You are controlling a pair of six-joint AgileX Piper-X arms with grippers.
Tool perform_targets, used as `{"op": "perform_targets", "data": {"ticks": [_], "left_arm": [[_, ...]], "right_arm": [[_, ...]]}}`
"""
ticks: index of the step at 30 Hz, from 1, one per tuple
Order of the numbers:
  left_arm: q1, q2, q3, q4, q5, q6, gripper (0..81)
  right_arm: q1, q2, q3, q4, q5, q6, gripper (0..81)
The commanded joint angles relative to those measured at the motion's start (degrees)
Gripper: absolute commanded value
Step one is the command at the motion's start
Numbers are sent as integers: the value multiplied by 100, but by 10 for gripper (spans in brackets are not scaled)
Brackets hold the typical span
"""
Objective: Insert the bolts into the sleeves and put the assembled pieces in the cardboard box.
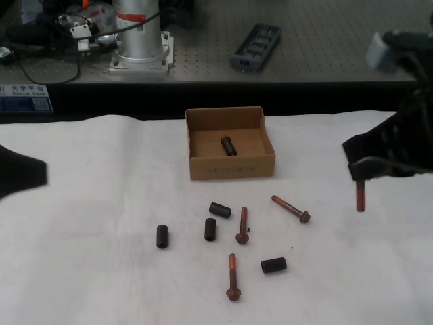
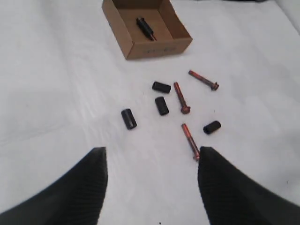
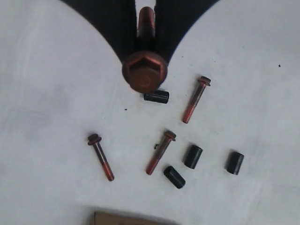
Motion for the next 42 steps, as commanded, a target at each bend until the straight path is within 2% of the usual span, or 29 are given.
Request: {"op": "perform_targets", "data": {"ticks": [1,5,11,16,21,26,35,42], "left_arm": [[-217,295,-21,-82,-150,-57,420],[-687,1086,-21,-670,-148,-67,420],[-1360,2195,-21,-1851,-974,-163,420],[-1770,3106,-100,-2069,-1435,-938,420],[-2040,3737,-101,-2256,-1422,-1621,420],[-2238,4025,-101,-2650,-1641,-1671,420],[-2259,4065,-101,-2973,-2378,-1685,420],[-2259,4347,-101,-3613,-2366,-1657,420]], "right_arm": [[-3,-489,-14,22,-71,-350,29],[-3,-725,-14,33,-71,-359,29],[-3,-875,-14,161,-71,-359,29],[-3,-876,-14,220,-71,-359,29],[-3,-876,-14,220,-71,-359,29],[-3,-876,-14,220,-71,-359,29],[-3,-876,-14,202,-71,-359,29],[-3,-876,-14,202,-71,-359,29]]}}
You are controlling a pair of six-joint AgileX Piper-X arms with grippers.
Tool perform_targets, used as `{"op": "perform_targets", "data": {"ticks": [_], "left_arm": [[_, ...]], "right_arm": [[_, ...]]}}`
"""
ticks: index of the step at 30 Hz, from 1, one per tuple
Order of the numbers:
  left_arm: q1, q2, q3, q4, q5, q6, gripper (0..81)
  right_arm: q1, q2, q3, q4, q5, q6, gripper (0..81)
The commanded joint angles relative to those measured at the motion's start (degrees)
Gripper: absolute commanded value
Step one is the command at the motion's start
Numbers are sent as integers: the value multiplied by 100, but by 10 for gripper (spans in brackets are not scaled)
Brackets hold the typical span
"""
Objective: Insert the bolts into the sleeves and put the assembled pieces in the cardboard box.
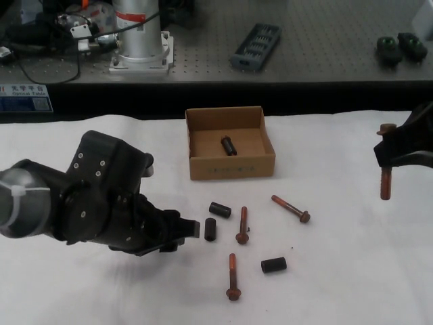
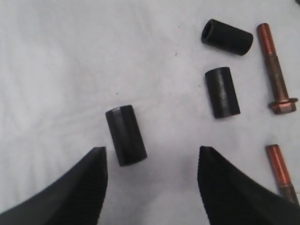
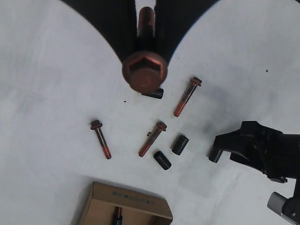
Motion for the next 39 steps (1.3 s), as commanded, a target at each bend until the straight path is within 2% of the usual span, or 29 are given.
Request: {"op": "perform_targets", "data": {"ticks": [1,20,28,39], "left_arm": [[-25,173,-59,-341,-100,-26,420],[-25,553,-125,-340,-506,-205,416],[-25,727,-125,-340,-527,-292,302],[-152,913,-125,-256,-401,-314,287]], "right_arm": [[-3,-60,-14,-29,-71,-75,29],[-3,-60,-14,-29,-71,-75,29],[-3,-60,-14,-29,-71,-75,29],[-3,-60,-14,-27,-33,-75,29]]}}
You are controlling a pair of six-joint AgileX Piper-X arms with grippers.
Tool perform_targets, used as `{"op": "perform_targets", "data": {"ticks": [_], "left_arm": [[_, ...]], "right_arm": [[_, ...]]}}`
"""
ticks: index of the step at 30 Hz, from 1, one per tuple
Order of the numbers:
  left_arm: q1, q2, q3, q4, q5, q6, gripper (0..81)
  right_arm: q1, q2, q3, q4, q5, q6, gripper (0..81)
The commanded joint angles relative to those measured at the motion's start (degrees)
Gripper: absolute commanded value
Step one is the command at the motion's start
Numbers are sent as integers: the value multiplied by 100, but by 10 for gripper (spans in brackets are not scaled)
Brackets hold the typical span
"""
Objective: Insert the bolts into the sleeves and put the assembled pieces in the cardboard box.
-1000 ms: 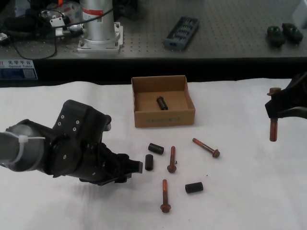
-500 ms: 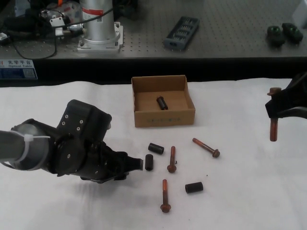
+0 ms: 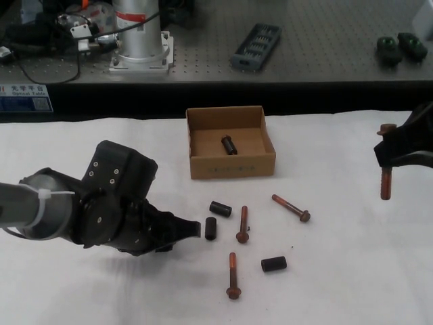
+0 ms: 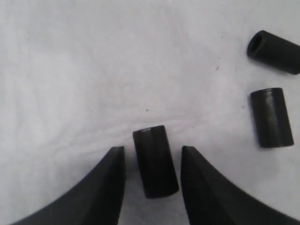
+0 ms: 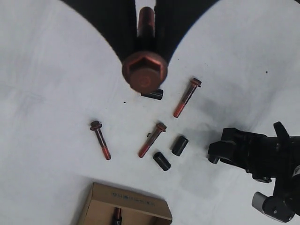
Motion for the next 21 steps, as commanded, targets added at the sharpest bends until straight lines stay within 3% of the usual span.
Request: {"op": "perform_targets", "data": {"ticks": [1,8,16,21], "left_arm": [[-89,301,23,257,103,-65,267],[-96,301,23,373,520,-65,86],[-96,301,23,384,1345,-334,4],[-73,167,17,562,2129,-737,6]], "right_arm": [[-3,-60,-14,-27,-33,-75,29],[-3,-60,-14,-27,-33,-75,29],[-3,-60,-14,-27,213,-75,29],[-3,-60,-14,-27,224,-75,29]]}}
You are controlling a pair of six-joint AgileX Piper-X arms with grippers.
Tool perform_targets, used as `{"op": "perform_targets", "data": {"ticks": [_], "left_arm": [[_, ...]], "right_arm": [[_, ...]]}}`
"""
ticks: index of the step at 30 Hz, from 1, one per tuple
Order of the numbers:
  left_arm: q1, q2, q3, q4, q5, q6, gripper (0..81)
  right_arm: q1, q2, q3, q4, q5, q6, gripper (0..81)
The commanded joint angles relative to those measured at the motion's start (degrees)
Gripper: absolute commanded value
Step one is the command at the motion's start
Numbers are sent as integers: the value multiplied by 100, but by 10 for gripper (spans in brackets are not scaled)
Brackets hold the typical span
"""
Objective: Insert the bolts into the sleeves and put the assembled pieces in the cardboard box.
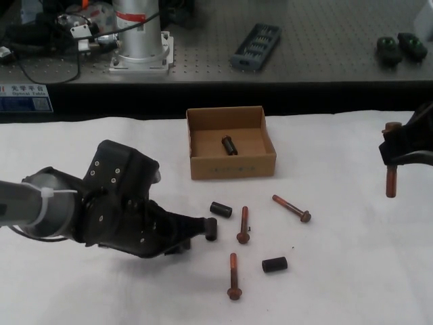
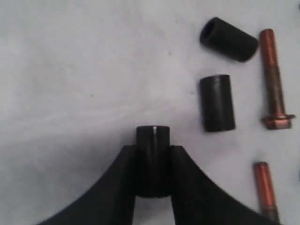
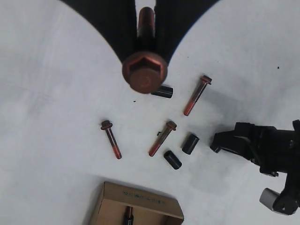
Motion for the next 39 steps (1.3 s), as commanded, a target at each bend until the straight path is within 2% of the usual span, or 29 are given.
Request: {"op": "perform_targets", "data": {"ticks": [1,4,13,16,21,24,29,34,39], "left_arm": [[-53,70,69,598,1137,-170,6],[2,-138,69,971,1839,222,6],[89,-1399,69,1990,1843,1624,6],[188,-1919,111,2058,2114,2024,6],[436,-2785,332,2045,2678,2521,6],[652,-3173,607,2030,2977,2521,6],[1021,-3800,1093,1727,4183,2471,6],[1167,-4258,1261,1146,4920,2177,6],[1168,-4476,1261,641,5099,1784,6]], "right_arm": [[-3,-60,-14,-27,-17,-75,29],[-3,-60,-14,-27,-16,-101,29],[-3,-60,-14,-78,-142,-100,29],[-3,-60,-14,-363,-477,-69,29],[-3,-49,-14,-1229,-1113,633,29],[-3,34,-14,-1800,-1625,1067,29],[72,334,-14,-2663,-2379,1852,29],[497,628,-14,-3203,-2629,2121,29],[1022,854,-14,-3575,-2683,2247,29]]}}
